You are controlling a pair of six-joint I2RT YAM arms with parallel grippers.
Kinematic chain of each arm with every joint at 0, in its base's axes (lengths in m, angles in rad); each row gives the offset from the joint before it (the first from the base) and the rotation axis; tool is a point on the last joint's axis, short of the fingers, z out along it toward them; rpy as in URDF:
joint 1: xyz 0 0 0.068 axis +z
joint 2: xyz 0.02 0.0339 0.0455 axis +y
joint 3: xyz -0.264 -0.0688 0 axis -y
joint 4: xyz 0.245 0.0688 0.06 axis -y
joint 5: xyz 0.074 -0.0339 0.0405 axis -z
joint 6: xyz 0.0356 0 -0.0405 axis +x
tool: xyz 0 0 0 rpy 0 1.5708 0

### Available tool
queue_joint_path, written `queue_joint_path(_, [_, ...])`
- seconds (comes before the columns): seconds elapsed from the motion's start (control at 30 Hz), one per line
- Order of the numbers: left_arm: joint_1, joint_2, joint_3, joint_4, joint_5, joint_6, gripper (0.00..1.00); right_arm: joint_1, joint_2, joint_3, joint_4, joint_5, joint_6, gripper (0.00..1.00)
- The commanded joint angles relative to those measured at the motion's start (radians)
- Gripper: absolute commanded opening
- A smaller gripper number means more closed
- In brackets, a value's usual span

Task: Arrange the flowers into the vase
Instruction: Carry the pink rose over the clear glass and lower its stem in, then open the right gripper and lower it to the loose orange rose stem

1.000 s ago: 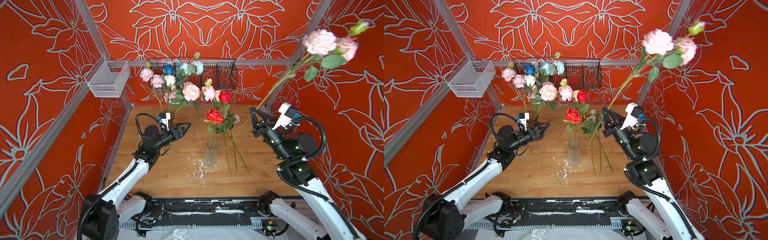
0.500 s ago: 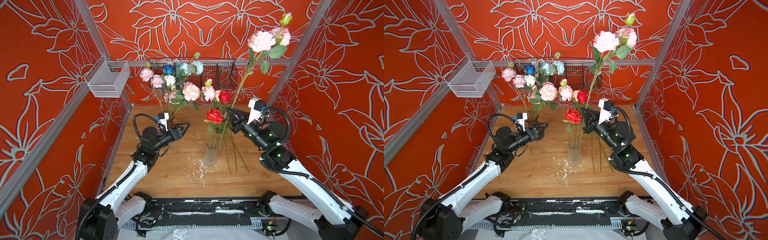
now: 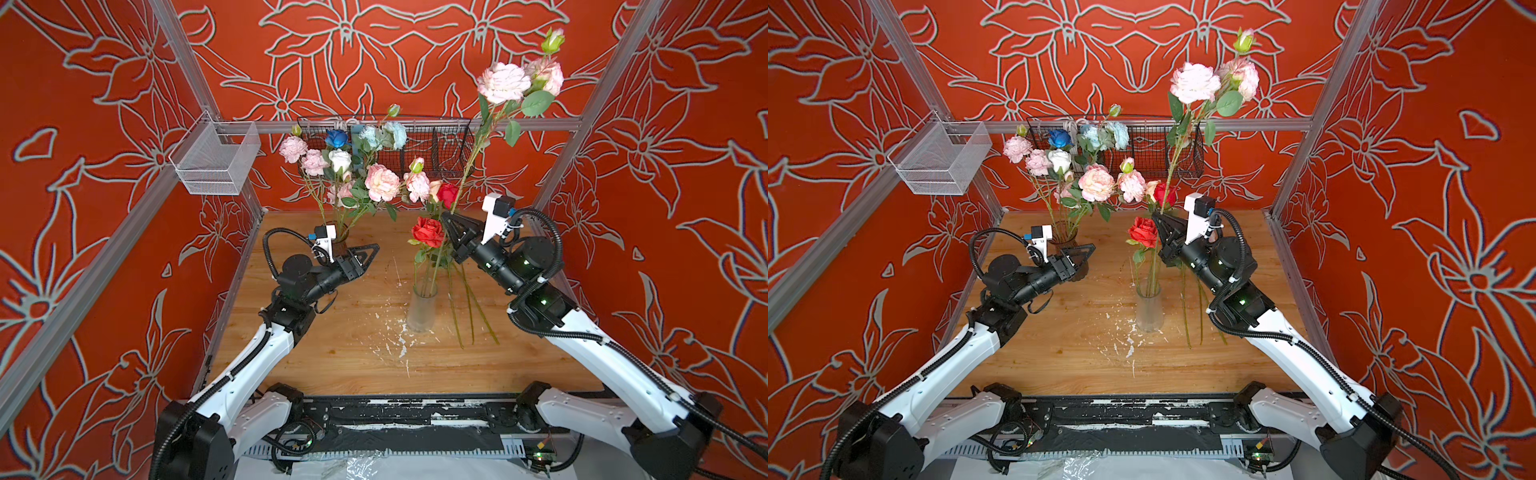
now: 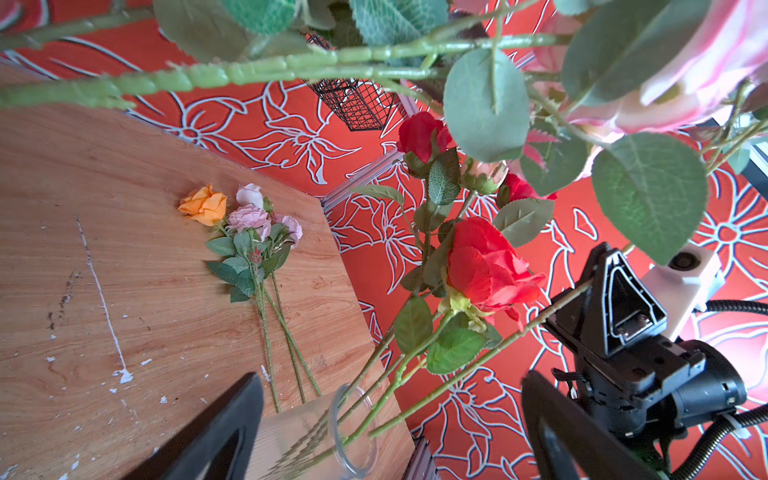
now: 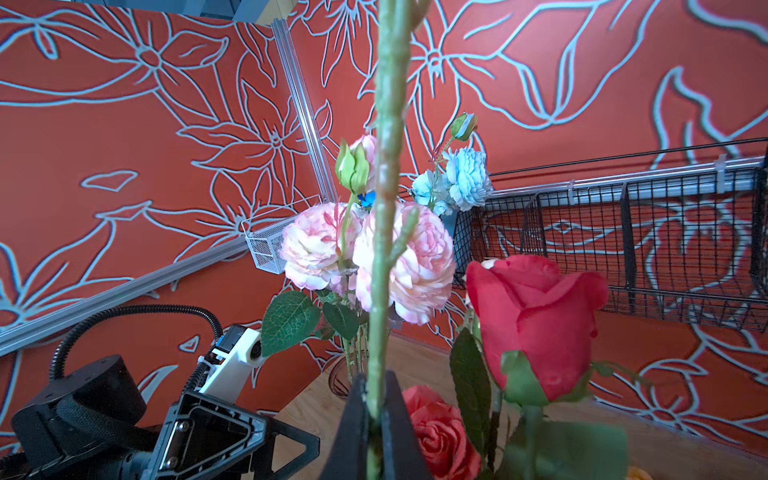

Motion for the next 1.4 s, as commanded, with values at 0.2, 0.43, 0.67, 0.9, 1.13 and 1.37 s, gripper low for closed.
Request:
queue_joint_path(0.2, [0.007, 0.004, -0.01, 0.044, 0.006, -0.004, 0.96, 0.031, 0.034, -0.045, 0.095, 0.025, -0.058, 0.0])
queue_joint_path(0.43, [0.009, 0.015, -0.007, 0.043, 0.01, -0.005, 0.97, 0.051, 0.025, -0.102, 0.092, 0.05, -0.073, 0.0])
queue_joint_path(0.67, [0.01, 0.009, -0.01, 0.041, 0.003, 0.002, 0.97, 0.109, 0.028, -0.148, 0.086, 0.103, -0.112, 0.0])
queue_joint_path(0.9, [0.01, 0.01, -0.01, 0.044, 0.007, -0.002, 0.97, 0.139, 0.006, -0.206, 0.07, 0.166, -0.118, 0.0])
queue_joint_path(1.13, [0.011, 0.019, -0.009, 0.047, 0.013, -0.008, 0.97, 0.168, -0.058, -0.232, -0.09, 0.197, -0.106, 0.33])
queue_joint_path(1.37, [0.012, 0.01, -0.01, 0.044, 0.008, -0.001, 0.97, 0.212, -0.138, -0.227, -0.212, 0.27, -0.146, 0.44])
